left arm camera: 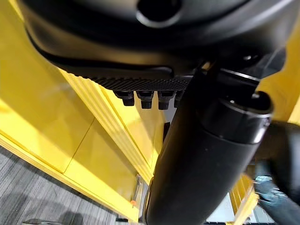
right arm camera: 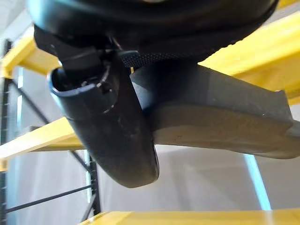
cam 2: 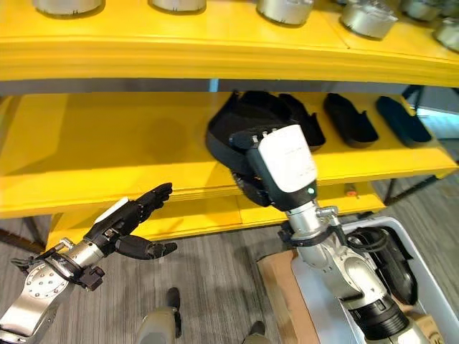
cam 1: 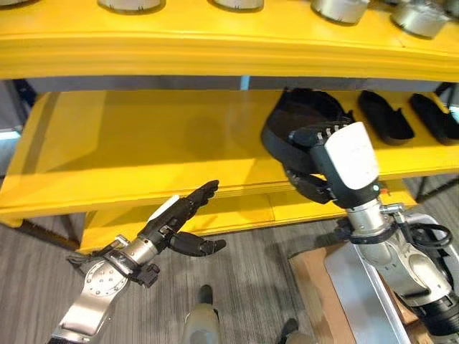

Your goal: Move parts from the plastic box to the shelf.

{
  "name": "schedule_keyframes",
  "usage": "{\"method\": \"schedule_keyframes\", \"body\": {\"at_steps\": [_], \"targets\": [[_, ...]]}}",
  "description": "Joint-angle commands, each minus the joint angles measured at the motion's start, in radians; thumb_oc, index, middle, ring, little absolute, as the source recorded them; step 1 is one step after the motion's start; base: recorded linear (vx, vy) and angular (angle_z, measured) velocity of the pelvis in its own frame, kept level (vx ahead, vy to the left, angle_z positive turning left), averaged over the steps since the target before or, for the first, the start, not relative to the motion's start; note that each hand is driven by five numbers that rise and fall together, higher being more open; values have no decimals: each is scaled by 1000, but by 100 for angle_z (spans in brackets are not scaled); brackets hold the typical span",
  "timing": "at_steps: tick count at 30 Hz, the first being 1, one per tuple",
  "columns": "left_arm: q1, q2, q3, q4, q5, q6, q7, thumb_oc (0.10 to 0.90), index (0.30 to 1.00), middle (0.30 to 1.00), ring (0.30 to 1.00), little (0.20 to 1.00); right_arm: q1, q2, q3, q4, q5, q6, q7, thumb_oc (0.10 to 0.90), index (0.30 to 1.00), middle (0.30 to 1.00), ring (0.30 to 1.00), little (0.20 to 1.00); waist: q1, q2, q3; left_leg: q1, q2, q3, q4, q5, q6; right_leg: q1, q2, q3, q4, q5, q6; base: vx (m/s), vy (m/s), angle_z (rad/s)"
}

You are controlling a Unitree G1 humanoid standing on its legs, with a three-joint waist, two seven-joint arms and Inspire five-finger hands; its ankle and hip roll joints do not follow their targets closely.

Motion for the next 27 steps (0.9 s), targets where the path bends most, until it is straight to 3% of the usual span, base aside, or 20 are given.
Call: {"method": "schedule_keyframes", "body": {"at_steps": [1,2,4,8,14,18,20,27], "targets": [[-49,1,5,-120,-11,-96,10,900,1000,1000,1000,1000,-145,-51,-60,-64,-7,27,-69,400,300,300,300,300,-30,11,-66,135,-50,-30,-87,-144,4,-57,11,54,-86,30,44,176,-138,50],[-48,11,-4,-108,-13,-110,17,900,1000,1000,1000,1000,-145,-61,-50,-42,-10,18,-86,400,300,300,300,300,-36,13,-77,149,-45,-36,-109,-135,-4,-76,4,74,-139,80,56,200,-189,50],[-36,20,-14,-93,-20,-134,21,900,1000,1000,1000,1000,-150,-64,-39,-3,-34,-2,-113,400,300,300,300,300,-46,16,-79,180,-38,-50,-132,-134,-4,-101,9,119,-172,117,67,232,-208,34],[-14,15,-17,-98,-41,-136,19,900,1000,1000,1000,1000,-139,-81,-46,4,-55,-30,-84,400,300,300,300,300,-54,24,-92,208,-58,-85,-144,-155,6,-80,34,157,-193,108,66,218,-143,61],[-26,-4,-39,-94,-62,-129,-10,900,1000,1000,1000,1000,-211,-135,17,42,-122,-43,-37,400,300,300,300,300,-41,27,-68,177,-59,-94,-84,-171,-7,-57,50,127,-134,24,45,147,-138,20],[-22,9,-44,-96,-74,-121,-44,900,1000,1000,1000,1000,-273,-185,55,99,-106,-35,-21,400,300,300,300,300,-31,30,-60,174,-49,-93,-76,-166,-18,-49,50,104,-119,4,37,150,-133,-2],[-25,25,-49,-104,-79,-114,-49,900,1000,1000,1000,1000,-325,-211,76,133,-86,6,-5,400,300,300,300,300,-28,31,-48,160,-39,-96,-64,-160,-25,-58,52,96,-98,-9,29,76,-125,8],[-54,47,-61,-96,-91,-112,-55,900,1000,1000,1000,1000,-434,-292,113,218,-120,-22,5,400,300,300,300,300,-24,39,-5,104,-15,-109,-34,-141,-43,-100,61,92,-54,-36,16,5,-96,9]]}}
